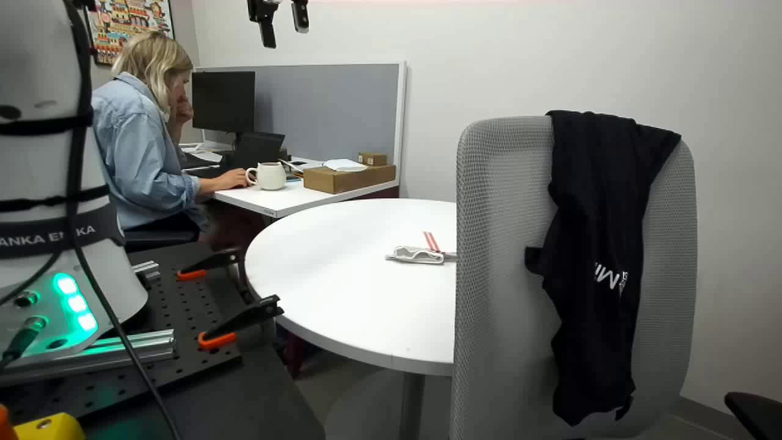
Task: Put the black cloth on the table
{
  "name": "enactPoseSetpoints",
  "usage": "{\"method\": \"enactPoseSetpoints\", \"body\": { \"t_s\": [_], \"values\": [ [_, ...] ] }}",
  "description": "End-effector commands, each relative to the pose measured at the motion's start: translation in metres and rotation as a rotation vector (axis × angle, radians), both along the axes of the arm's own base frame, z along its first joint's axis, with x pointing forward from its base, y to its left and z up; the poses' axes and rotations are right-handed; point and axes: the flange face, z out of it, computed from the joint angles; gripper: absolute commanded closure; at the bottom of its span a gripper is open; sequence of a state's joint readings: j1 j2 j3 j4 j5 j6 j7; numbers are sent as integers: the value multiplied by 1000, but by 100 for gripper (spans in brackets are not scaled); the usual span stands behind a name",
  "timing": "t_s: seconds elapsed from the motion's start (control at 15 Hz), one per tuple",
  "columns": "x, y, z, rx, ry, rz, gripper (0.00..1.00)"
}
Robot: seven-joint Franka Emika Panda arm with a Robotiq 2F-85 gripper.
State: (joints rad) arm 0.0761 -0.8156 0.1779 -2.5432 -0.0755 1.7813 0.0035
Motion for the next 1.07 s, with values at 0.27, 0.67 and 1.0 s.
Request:
{"method": "enactPoseSetpoints", "body": {
  "t_s": [0.27,0.67,1.0],
  "values": [
    [24,-27,14,-85,-58,-62,0],
    [89,-93,22,-206,-116,-147,0],
    [160,-140,21,-259,-175,-153,0]
  ]
}}
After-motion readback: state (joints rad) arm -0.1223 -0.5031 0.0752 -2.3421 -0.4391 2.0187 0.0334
